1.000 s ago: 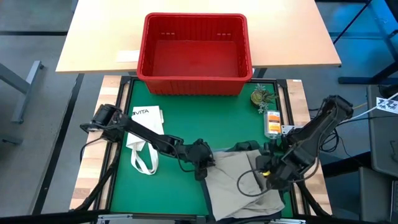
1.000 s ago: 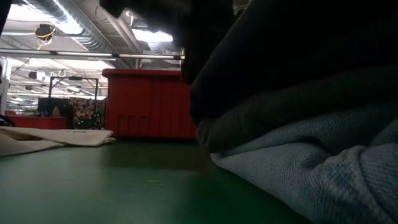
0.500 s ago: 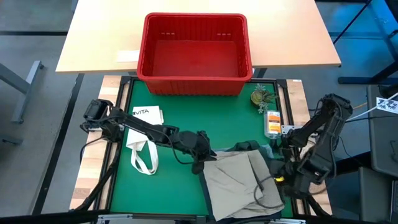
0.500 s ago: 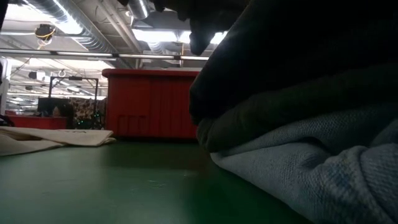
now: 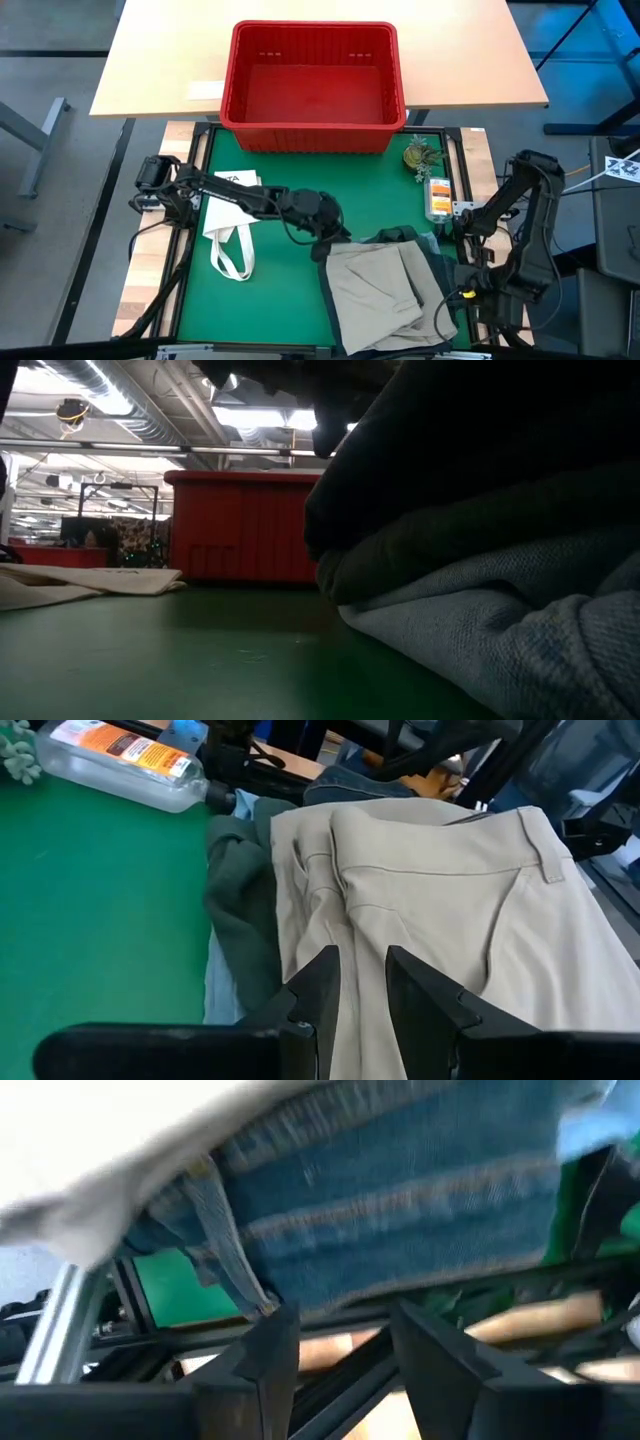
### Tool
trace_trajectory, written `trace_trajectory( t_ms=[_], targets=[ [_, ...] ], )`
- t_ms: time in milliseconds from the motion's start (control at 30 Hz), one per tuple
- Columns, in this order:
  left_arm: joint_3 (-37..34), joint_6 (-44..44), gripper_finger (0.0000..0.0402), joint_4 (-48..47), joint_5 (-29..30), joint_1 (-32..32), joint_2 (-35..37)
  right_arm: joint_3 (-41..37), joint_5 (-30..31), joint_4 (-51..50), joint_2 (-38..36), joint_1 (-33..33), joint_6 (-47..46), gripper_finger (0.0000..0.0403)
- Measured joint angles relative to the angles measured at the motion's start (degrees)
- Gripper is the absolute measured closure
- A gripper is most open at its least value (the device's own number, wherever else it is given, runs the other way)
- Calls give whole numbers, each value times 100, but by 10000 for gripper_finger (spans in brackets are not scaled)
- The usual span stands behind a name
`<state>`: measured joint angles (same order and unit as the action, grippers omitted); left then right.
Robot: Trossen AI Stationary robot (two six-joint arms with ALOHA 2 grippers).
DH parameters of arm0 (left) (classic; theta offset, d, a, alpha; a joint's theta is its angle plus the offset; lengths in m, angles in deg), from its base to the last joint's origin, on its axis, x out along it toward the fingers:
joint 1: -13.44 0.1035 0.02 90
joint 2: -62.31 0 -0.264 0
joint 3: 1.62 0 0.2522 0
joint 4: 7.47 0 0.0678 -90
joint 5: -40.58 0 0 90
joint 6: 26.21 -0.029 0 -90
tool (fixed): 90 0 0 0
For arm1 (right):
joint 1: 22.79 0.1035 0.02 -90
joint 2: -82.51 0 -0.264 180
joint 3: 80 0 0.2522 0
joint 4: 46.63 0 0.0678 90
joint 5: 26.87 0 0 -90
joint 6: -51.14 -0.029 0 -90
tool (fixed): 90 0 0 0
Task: Fold Laundry from Bin
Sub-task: Move the stacked clothes to the center of the table
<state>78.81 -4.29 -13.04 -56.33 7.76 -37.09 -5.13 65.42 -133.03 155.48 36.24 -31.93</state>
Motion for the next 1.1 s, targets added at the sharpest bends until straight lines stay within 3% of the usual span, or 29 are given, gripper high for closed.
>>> trace_trajectory(
  t_ms=[267,433,633,833,1100],
  targets=[
    [2,0,321,0,-15,110,0,-1000,-283,1364,2,49,-223,244],
    [2,-1,321,2,-193,256,24,-1812,-296,2436,37,-255,-214,244],
    [4,8,321,-41,-667,480,133,-2637,-531,3738,89,-970,294,244],
    [5,-303,321,-314,-763,610,606,-2788,-535,4447,219,-1798,1240,244],
    [15,-603,321,-1898,-604,743,1661,-2810,-174,4690,229,-3026,2222,244]
  ],
)
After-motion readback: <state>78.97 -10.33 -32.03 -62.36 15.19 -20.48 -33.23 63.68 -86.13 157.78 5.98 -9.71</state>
